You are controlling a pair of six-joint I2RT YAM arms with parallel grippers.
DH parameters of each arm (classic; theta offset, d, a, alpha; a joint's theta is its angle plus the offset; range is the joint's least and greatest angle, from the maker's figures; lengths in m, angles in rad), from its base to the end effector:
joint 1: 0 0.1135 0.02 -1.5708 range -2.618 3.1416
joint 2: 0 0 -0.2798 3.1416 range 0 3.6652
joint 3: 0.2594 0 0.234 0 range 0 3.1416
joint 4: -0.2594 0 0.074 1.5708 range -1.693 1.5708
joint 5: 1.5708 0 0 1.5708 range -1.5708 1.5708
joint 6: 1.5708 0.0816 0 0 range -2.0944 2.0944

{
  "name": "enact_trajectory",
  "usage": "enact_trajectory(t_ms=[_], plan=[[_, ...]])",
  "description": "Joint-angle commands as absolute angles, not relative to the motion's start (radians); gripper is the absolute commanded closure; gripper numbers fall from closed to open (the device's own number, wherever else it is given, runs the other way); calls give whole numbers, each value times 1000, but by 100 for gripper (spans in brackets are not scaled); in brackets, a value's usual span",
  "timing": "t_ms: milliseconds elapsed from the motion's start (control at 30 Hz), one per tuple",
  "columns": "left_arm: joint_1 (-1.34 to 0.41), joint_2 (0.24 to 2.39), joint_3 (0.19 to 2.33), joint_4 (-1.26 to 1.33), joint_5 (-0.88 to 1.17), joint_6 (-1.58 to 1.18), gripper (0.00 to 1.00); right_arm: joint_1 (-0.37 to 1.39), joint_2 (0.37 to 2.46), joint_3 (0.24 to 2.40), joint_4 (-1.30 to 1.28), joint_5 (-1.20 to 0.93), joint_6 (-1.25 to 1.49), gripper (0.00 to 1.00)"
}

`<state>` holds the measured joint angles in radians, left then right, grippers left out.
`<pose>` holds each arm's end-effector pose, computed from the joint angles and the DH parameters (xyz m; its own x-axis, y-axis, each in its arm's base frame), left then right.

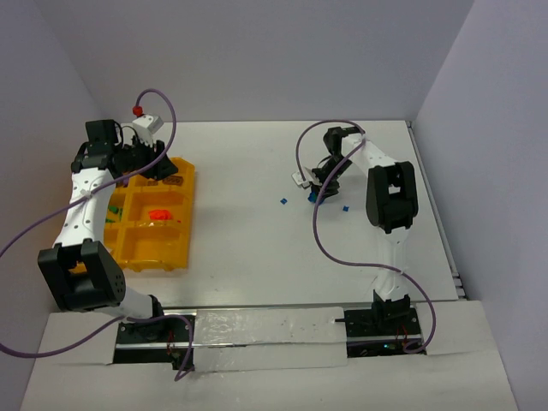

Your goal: Sort the legos into containers by color

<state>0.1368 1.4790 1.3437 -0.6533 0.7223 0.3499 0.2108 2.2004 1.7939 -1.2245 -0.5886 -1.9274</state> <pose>0.3262 -0.0096 0.3252 -0.5370 0.1857 -0.8229 0.5784 0.7911 -0.1989 0.3892 0.1296 0.1637 0.4732 -0.6958 -0.5403 -0.8653 -0.4821 -0.1371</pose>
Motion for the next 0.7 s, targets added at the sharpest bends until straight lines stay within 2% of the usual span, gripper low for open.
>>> enact_trajectory(t_ms=[0, 300, 667], plan=[[132, 1487, 1393, -657, 727, 339, 48, 219, 2203, 1804, -1222, -589, -1935, 51], [130, 1491, 1393, -657, 724, 336, 48, 218, 2200, 1776, -1178, -584, -1927, 59], [127, 1483, 1390, -664, 721, 336, 48, 218, 2189, 1735, -1138, -570, -1923, 63]])
